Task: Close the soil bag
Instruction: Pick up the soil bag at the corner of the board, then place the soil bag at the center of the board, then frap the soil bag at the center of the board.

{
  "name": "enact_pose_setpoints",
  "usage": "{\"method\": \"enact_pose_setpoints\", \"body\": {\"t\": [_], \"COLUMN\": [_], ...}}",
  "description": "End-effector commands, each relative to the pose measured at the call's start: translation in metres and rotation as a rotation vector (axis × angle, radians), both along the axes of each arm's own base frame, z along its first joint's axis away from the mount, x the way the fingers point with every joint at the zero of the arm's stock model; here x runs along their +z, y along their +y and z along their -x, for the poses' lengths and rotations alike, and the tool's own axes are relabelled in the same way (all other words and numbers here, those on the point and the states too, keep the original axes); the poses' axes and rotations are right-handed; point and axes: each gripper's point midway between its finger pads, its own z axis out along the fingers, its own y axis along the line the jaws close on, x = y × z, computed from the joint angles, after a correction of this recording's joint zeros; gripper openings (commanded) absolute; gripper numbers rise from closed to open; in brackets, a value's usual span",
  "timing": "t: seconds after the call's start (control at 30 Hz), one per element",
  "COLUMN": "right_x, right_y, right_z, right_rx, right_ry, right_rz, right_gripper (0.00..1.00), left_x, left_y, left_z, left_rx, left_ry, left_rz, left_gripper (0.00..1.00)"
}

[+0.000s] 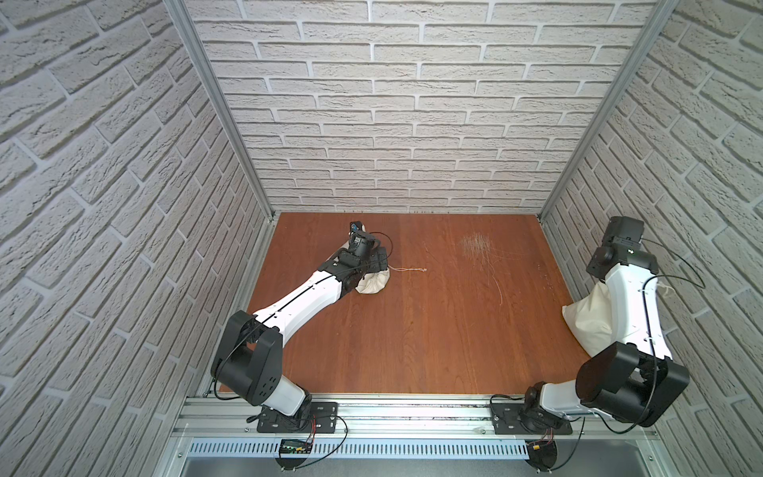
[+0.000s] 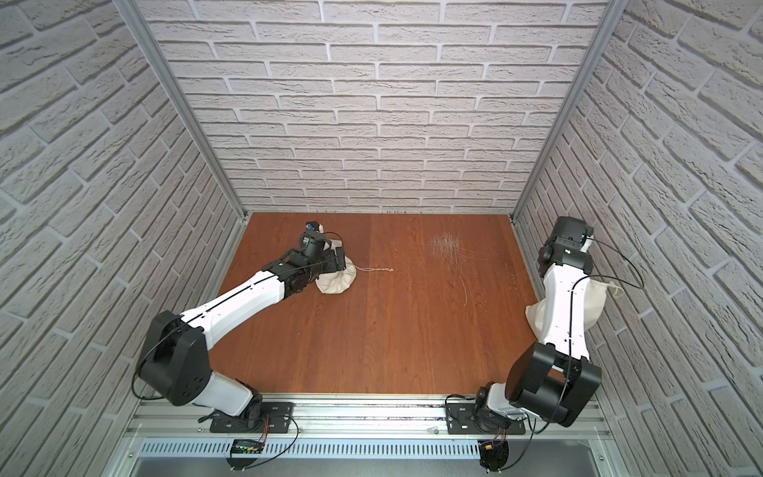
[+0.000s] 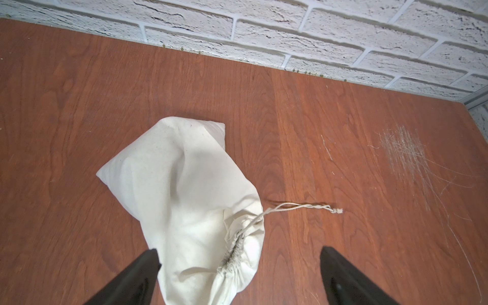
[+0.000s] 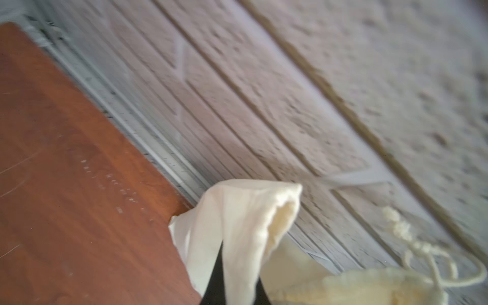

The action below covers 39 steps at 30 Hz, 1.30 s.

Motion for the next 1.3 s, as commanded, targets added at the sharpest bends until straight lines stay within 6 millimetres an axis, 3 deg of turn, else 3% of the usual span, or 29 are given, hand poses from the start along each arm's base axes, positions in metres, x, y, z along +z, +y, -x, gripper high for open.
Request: {"method": "enact_pose_setpoints", "body": {"t": [0.0, 0.2, 0.4, 0.57, 0.7, 0.87, 1.0, 1.27], "right_x": [0.032, 0.058, 0.061, 0.055, 0.049, 0.039, 0.025, 0.027], "right_y": [0.06, 0.176, 0.317, 0.416, 0.477, 0.516, 0.518, 0.518], "right_z": [-0.028, -0.075, -0.115, -0.131, -0.13, -0.106, -0.08, -0.054], "right_rx": [0.221, 0.557, 0.892, 1.091, 1.224, 1.372, 1.436, 1.482], "right_ry": [-0.163, -0.333, -0.439, -0.461, -0.43, -0.366, -0.317, -0.316], "right_rz": [-0.06, -0.183, -0.331, -0.496, -0.597, -0.678, -0.696, -0.714], "right_gripper": [0.03, 0.03, 0.03, 0.03, 0.03, 0.03, 0.07, 0.07], "left_x": [0.02, 0.031, 0.028, 0.024, 0.024, 0.028, 0.03, 0.032], "left_y": [-0.002, -0.019, -0.049, -0.083, -0.092, -0.083, -0.081, -0.12], "left_z": [0.0, 0.004, 0.011, 0.017, 0.016, 0.01, 0.009, 0.019], "left_rx": [-0.023, -0.102, -0.213, -0.341, -0.378, -0.369, -0.395, -0.613], "left_ry": [-0.066, -0.101, -0.142, -0.185, -0.224, -0.275, -0.294, -0.351], "left_rz": [0.044, 0.121, 0.179, 0.232, 0.26, 0.281, 0.266, 0.269], "left_gripper": [0.98, 0.98, 0.98, 0.98, 0.98, 0.98, 0.98, 0.88]}}
